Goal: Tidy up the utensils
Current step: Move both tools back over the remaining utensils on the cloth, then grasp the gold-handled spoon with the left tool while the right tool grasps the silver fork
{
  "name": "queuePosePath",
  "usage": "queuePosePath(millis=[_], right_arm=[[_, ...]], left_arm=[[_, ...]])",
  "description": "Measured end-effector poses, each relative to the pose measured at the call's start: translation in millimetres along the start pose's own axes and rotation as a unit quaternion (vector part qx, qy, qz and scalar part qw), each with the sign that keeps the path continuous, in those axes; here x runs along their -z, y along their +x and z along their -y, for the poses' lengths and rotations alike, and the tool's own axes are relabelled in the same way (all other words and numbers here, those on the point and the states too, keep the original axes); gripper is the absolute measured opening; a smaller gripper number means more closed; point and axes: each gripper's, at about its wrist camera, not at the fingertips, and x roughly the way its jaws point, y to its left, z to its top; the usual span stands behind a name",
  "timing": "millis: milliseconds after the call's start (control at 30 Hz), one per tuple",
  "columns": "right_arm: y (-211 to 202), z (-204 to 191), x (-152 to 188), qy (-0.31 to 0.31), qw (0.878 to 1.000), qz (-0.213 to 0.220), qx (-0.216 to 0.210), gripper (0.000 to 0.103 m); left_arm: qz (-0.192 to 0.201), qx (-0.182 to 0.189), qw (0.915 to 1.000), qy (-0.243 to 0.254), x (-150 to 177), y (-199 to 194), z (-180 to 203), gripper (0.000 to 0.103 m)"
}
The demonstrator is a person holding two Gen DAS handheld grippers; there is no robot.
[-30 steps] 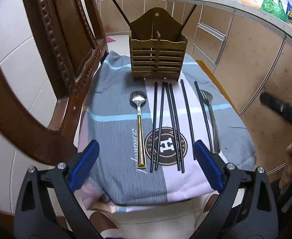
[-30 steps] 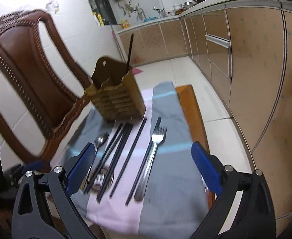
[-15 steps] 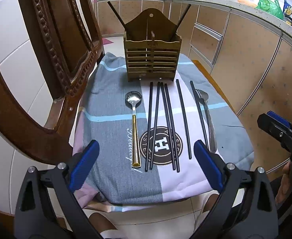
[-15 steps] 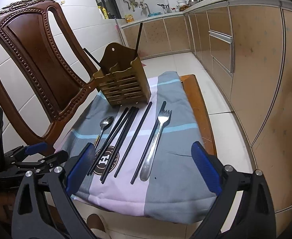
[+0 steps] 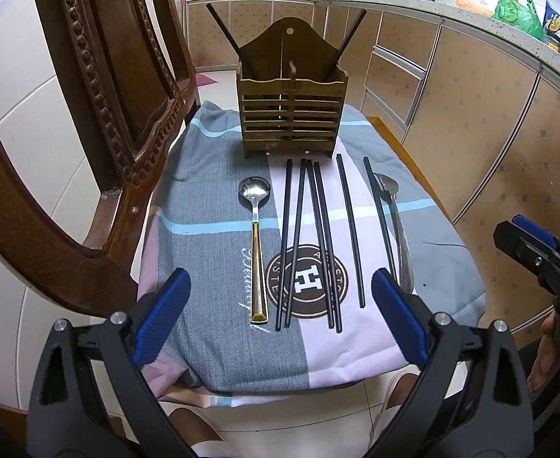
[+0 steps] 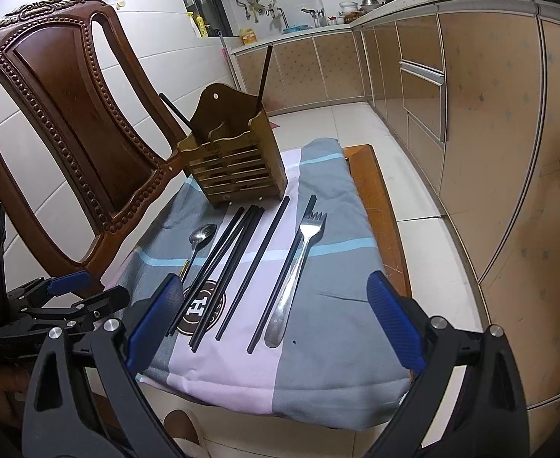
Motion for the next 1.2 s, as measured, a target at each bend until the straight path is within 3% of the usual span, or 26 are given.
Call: queuePosePath(millis=[700,967,1067,1100,1200], right_arm=[[0,0,-1,-0.003,1.0,-0.003,-0.002,0.095],[6,1,-6,-0.01,1.0,-0.009,0.002,0.095],[17,10,-20,0.011,0.999,-0.024,-0.021,0.092],[25,16,-29,0.028,0.998,-0.038,-0.044,0.089],[56,50,-52,0.123,0.981,-0.087,-0.124,0.078]], left_arm=[[-0.002,-0.003,1.0,-0.004,-1,3,-3,0.094],[-0.012,0.0,0.9995,-0.03,-9,13,-15,0.094],[-0.027,-0.002,0.9989,-0.038,-24,26,-19,0.09],[-0.033,-0.002,0.9987,-0.038,-30,31,-20,0.085],[-0.064,0.018,0.9964,-0.052,-49,51,-27,0.069]])
